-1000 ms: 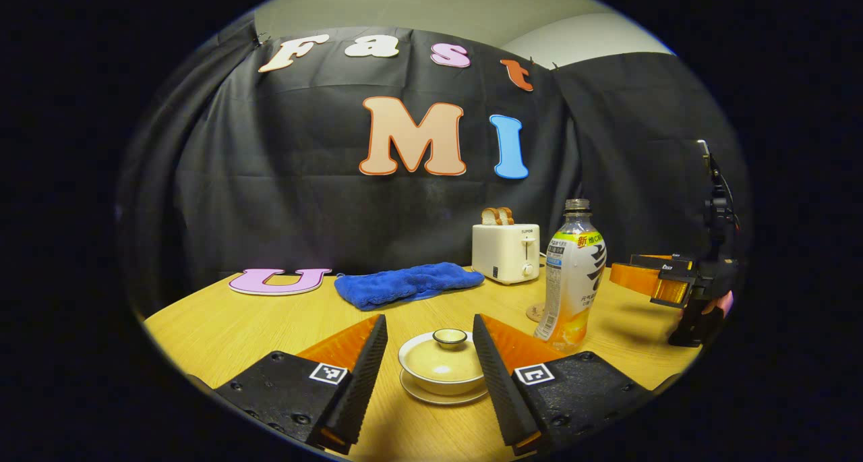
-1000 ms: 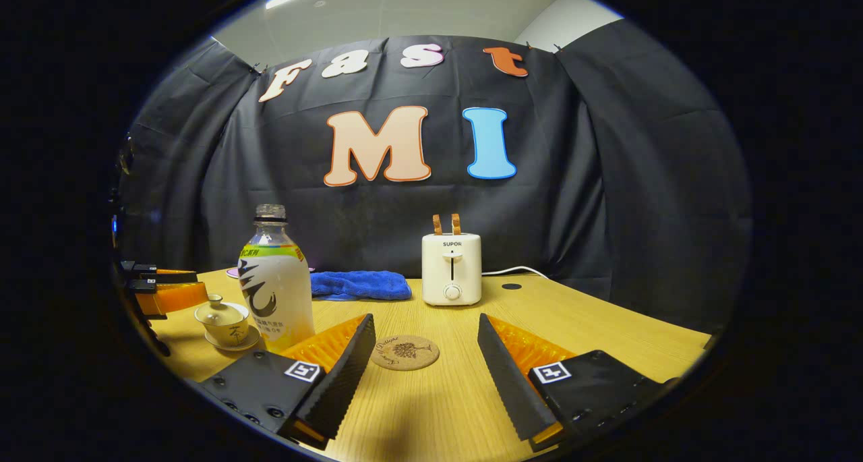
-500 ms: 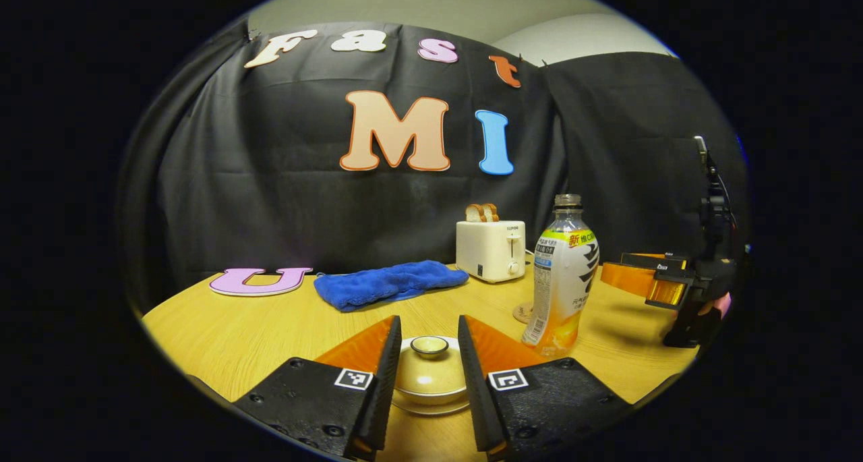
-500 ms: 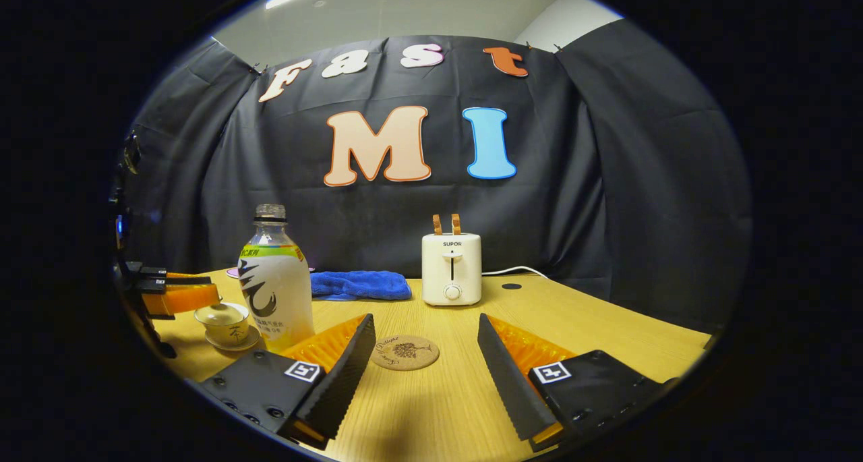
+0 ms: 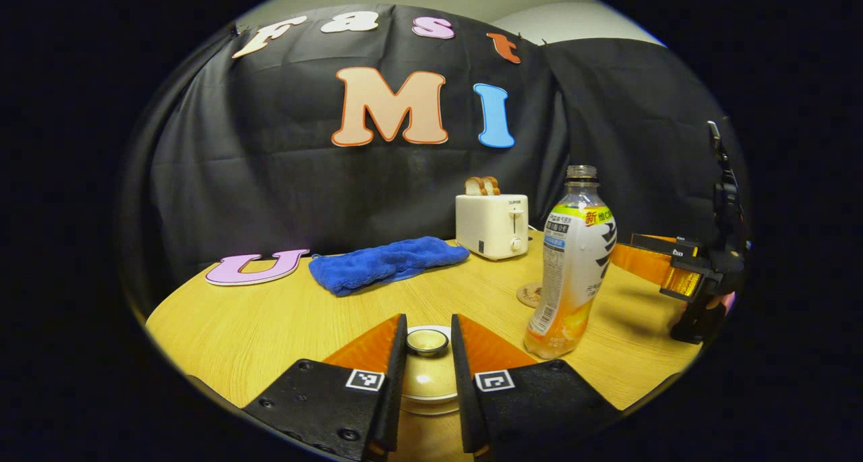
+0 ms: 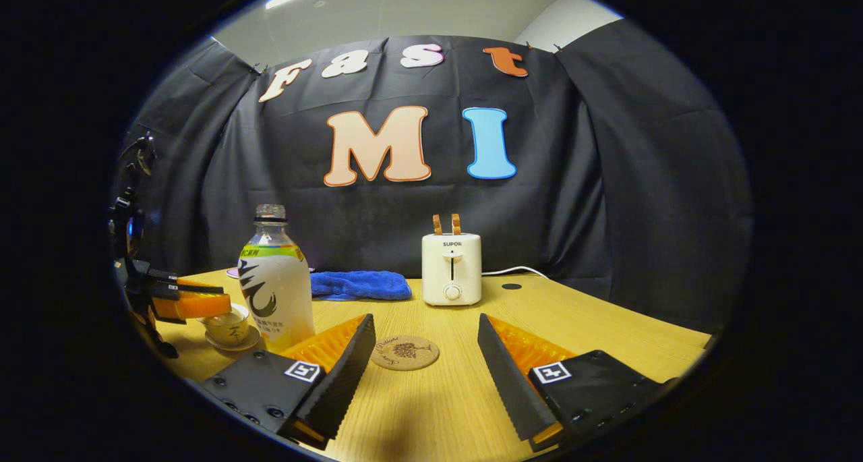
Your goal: Open the teacup lid with one hand, grasp the water bottle and pour water into the teacup with the other hand; after pouring, place the water bottle on the coaster and then close the teacup lid.
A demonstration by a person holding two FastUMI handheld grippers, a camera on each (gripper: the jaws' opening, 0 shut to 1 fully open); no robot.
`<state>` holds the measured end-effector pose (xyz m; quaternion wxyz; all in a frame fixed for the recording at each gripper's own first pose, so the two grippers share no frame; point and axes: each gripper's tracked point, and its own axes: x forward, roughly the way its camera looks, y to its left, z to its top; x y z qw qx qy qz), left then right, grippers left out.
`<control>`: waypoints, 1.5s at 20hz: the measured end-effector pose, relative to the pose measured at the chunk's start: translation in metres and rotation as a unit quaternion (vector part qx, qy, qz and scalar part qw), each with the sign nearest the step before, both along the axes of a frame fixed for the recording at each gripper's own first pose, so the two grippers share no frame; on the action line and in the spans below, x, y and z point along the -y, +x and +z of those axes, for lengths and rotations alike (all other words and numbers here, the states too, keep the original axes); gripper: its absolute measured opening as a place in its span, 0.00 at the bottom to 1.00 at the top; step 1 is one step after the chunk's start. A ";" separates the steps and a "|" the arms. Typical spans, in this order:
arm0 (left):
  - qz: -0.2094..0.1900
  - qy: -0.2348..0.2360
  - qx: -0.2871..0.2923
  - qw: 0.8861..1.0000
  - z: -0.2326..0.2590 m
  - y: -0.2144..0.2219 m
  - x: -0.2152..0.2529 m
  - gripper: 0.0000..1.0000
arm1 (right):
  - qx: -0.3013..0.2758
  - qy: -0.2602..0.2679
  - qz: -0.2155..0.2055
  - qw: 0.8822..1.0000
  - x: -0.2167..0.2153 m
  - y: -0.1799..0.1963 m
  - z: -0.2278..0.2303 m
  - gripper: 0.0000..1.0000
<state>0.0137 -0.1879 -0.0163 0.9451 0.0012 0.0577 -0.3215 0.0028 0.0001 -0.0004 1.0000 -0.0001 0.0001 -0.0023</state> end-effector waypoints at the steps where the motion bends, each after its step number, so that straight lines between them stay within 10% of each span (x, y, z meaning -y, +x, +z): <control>1: -0.001 0.000 0.000 1.000 0.000 0.000 0.001 0.29 | 0.000 0.000 0.000 1.000 0.000 0.000 0.000 0.97; 10: 0.032 -0.044 0.057 0.997 0.022 -0.004 -0.016 0.28 | -0.001 0.000 0.015 1.000 -0.007 -0.002 0.000 0.93; 19: 0.108 -0.037 0.049 0.992 0.017 0.007 -0.041 0.28 | -0.011 0.008 0.191 0.982 -0.076 -0.020 -0.002 0.97; 30: 0.191 -0.029 0.054 0.980 0.016 0.006 -0.093 0.28 | -0.017 0.009 0.234 0.972 -0.125 -0.014 -0.007 0.97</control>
